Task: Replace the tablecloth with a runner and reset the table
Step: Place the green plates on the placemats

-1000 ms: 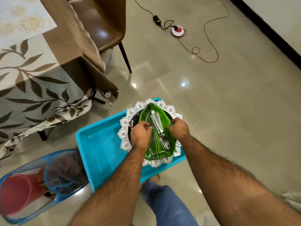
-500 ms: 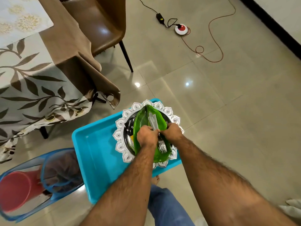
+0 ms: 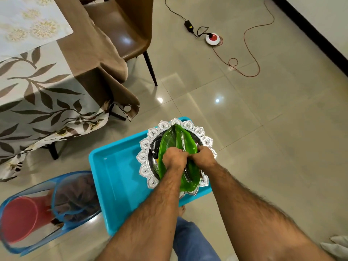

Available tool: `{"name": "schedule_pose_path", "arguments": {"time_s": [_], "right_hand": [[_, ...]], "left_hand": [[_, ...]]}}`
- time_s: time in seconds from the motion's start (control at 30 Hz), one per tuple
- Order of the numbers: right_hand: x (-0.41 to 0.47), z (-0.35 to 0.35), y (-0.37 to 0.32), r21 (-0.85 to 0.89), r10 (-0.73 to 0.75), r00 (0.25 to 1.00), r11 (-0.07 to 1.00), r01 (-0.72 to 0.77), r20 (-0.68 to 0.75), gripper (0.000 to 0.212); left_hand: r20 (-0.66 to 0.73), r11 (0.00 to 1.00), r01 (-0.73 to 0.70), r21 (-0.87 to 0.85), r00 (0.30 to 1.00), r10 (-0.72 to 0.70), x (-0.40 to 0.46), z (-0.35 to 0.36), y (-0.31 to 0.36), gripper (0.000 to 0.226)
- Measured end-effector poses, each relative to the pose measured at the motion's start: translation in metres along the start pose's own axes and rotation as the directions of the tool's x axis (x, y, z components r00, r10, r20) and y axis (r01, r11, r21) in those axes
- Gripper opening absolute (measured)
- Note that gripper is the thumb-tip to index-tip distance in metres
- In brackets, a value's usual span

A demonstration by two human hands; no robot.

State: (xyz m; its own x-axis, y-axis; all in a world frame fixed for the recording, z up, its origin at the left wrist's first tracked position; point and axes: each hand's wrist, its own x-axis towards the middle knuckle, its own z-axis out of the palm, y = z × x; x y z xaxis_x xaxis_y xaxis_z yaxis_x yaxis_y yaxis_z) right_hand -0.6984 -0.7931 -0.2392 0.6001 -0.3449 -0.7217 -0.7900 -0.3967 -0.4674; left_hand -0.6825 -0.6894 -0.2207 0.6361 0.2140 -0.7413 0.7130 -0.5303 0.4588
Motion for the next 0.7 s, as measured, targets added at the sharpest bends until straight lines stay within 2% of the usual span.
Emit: {"name": "schedule_pose_path", "arguments": {"time_s": [0.1, 0.23, 0.43, 0.7], "right_hand": [[0.000, -0.009, -0.002, -0.059, 0.011, 0.999, 0.998, -0.013, -0.034, 0.027], [-0.002, -0.030, -0.003, -0.101, 0.007, 0.997, 0.995, -0.015, -0.075, 0.024], [-0.003, -0.068, -0.002, -0.134, -0.019, 0.988, 0.991, -0.002, -0.151, 0.017], [-0.008, -0.073, 0.004, 0.007, 0.003, 0.989, 1.000, -0.002, -0.150, 0.011]], "left_hand": [[-0.019, 0.999, -0.024, -0.047, 1.000, 0.023, 0.006, -0.020, -0.006, 0.022], [-0.082, 0.996, 0.004, -0.088, 0.997, -0.011, 0.022, -0.057, -0.021, 0.015], [-0.103, 0.998, 0.047, 0.049, 0.994, -0.042, 0.036, -0.066, -0.041, 0.020], [-0.038, 0.978, -0.052, 0.201, 0.997, 0.061, 0.031, -0.032, -0.041, 0.011]]}}
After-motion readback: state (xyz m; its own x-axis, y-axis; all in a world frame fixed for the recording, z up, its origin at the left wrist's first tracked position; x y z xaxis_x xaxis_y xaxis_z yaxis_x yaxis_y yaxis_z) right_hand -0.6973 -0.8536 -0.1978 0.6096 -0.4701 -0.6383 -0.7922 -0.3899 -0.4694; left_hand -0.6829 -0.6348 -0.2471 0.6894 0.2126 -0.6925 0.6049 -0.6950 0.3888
